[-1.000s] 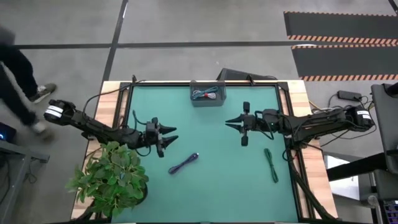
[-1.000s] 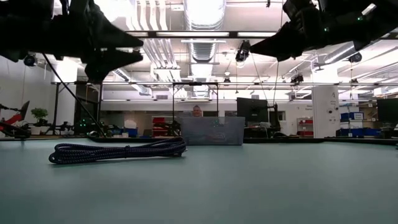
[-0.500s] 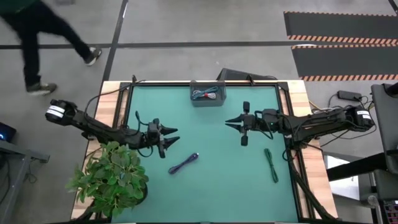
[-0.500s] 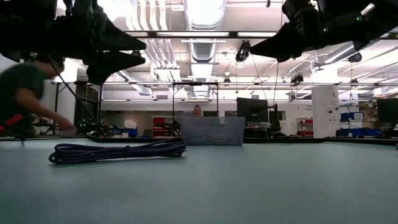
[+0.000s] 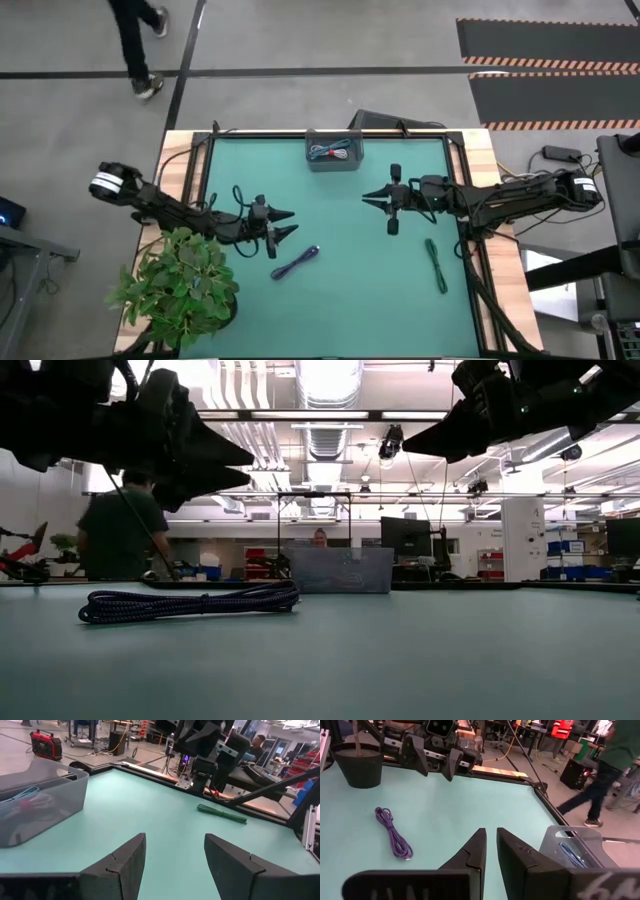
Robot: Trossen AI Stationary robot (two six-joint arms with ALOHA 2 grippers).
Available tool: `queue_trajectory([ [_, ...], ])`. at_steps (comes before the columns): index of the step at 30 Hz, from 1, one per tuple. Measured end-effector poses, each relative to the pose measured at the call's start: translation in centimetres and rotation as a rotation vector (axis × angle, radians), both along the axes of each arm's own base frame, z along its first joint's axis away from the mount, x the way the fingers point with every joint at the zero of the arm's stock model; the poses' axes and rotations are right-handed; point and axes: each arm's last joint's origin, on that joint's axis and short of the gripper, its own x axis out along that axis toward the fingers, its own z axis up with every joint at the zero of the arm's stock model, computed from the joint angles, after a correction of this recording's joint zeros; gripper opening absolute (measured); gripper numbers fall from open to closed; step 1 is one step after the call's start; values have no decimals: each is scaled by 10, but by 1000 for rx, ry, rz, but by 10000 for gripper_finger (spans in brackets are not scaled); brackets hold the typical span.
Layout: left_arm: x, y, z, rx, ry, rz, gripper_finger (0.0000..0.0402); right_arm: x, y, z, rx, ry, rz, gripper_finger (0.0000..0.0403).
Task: Pick and place USB-C Cables
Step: Put the violet charger cable into the black container
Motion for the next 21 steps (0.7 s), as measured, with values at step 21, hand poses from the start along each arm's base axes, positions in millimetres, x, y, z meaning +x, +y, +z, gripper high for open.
queue_trajectory([
  [21,24,-7,20,16,77,-33,187,0,0,0,36,-1,-7,34],
])
